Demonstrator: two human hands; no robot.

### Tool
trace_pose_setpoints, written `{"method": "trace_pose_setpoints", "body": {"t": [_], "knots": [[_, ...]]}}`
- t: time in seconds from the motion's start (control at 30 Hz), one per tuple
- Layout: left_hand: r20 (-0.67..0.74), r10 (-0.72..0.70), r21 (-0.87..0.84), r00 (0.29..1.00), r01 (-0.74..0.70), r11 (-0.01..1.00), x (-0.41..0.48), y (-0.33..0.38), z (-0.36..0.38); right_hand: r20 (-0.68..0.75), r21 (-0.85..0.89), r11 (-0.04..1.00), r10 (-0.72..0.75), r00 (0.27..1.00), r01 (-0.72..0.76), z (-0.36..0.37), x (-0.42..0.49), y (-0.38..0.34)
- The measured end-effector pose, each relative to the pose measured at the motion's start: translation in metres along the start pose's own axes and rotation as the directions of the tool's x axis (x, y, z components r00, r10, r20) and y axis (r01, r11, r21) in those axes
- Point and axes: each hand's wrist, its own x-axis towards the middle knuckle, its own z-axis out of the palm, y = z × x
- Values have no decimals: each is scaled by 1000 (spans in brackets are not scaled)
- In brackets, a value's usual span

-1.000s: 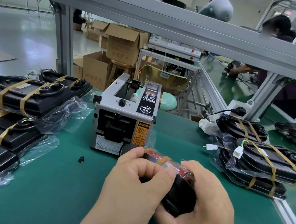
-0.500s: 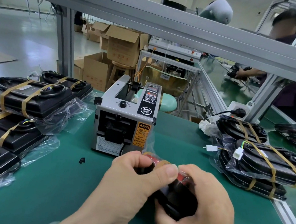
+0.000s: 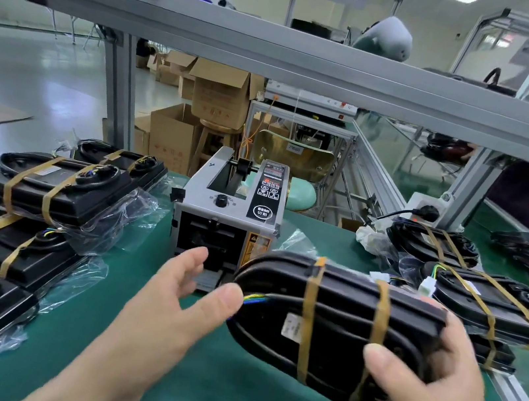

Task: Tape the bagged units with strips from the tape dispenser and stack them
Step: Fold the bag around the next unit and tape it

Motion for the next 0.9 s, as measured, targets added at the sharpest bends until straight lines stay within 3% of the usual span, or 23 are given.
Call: {"method": "trace_pose_setpoints", "body": {"t": [0.07, 0.13, 0.2, 0.33, 0.53, 0.67, 0.77, 0.9], "knots": [[249, 35, -20, 968, -31, 999, -1, 1, -4, 26, 240, 959, 147, 989, -149, -1, 2, 1], [424, 185, -64, 886, -175, 983, -4, 4, -1, 66, 352, 900, 250, 966, -257, 1, 0, 4], [388, 240, -135, 890, -202, 970, -8, 6, 2, 118, 410, 852, 305, 945, -326, 6, -4, 9], [206, 125, -305, 971, -58, 951, -9, -1, 1, 193, 434, 786, 396, 898, -440, 19, -13, 20], [37, 0, -335, 999, 12, 942, -9, 2, 2, 206, 329, 846, 370, 906, -420, 25, -12, 32], [74, -84, -372, 994, 105, 922, -9, 3, -2, 103, 369, 850, 366, 925, -377, 20, -4, 30], [142, -163, -411, 976, 208, 888, -11, 4, -3, 169, 473, 783, 370, 913, -405, 14, -3, 25], [148, -301, -551, 942, 332, 766, -11, 8, -3, 251, 589, 671, 377, 892, -449, 8, -2, 16]]}}
